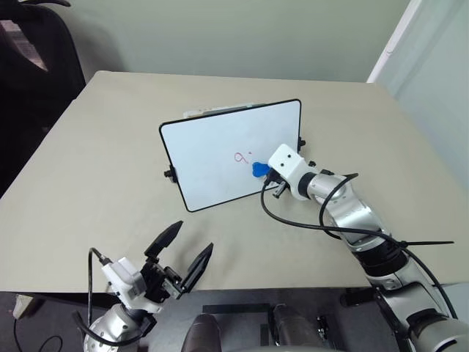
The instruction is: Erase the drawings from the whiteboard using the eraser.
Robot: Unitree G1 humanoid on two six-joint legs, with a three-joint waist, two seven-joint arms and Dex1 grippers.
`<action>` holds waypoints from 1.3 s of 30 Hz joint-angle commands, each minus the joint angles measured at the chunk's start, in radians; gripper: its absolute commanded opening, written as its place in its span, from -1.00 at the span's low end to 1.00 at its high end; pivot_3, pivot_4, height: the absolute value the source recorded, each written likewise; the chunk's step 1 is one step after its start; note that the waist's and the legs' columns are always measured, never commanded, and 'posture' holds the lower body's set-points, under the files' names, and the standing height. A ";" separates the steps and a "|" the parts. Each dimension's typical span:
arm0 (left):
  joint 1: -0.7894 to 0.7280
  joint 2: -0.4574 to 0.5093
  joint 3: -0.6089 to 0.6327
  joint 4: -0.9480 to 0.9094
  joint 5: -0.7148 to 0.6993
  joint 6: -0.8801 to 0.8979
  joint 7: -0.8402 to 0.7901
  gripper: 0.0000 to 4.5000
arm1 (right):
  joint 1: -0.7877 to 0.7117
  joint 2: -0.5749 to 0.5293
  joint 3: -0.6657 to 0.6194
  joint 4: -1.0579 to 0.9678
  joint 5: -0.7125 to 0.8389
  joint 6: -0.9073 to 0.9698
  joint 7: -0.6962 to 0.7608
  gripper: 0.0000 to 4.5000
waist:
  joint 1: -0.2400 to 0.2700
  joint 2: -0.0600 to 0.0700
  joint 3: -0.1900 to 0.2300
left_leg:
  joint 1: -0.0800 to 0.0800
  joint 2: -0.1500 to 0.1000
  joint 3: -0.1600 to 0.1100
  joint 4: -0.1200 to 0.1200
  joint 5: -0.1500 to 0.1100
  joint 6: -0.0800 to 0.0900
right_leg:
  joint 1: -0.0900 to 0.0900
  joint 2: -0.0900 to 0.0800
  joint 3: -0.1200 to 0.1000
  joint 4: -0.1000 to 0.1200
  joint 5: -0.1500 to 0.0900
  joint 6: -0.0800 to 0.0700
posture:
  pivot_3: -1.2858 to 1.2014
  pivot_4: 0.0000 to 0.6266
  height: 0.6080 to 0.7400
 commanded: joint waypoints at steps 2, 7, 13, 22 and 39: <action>0.012 -0.007 -0.014 -0.049 -0.002 -0.015 -0.003 1.00 | -0.022 0.038 -0.049 -0.037 0.003 -0.057 -0.015 -0.81 | -0.005 0.000 0.000 | 0.000 0.000 0.000 0.000 0.000 0.000 | -0.001 0.000 0.000 0.000 0.000 0.000 | 0.03 -0.52 1.00; 0.010 -0.008 -0.015 -0.048 0.000 -0.014 0.001 1.00 | -0.040 0.073 -0.073 -0.064 0.010 -0.087 -0.007 -0.81 | -0.007 0.000 0.000 | 0.000 0.000 0.000 -0.001 0.000 0.000 | -0.002 0.000 0.000 0.000 0.000 0.000 | 0.03 -0.52 1.00; 0.008 -0.009 -0.015 -0.046 -0.001 -0.011 0.003 1.00 | -0.070 0.092 -0.090 -0.071 0.011 -0.089 -0.005 -0.81 | -0.006 0.000 0.000 | -0.001 0.000 0.000 -0.001 0.000 0.000 | -0.002 0.000 0.000 0.000 0.000 0.000 | 0.03 -0.52 1.00; -0.003 -0.007 -0.003 -0.034 -0.010 -0.006 0.006 1.00 | -0.068 0.109 -0.091 -0.076 0.024 -0.156 0.011 -0.81 | -0.004 0.000 0.000 | -0.002 0.000 0.000 -0.002 0.000 0.000 | -0.003 0.000 0.000 -0.001 0.000 0.000 | 0.03 -0.52 1.00; -0.001 -0.009 -0.008 -0.036 -0.005 -0.006 0.003 1.00 | -0.092 0.115 -0.004 0.062 -0.027 -0.229 0.058 -0.81 | -0.008 0.000 0.000 | -0.001 0.000 0.000 -0.002 0.000 0.000 | -0.003 0.000 0.002 -0.001 0.000 0.001 | 0.03 -0.52 1.00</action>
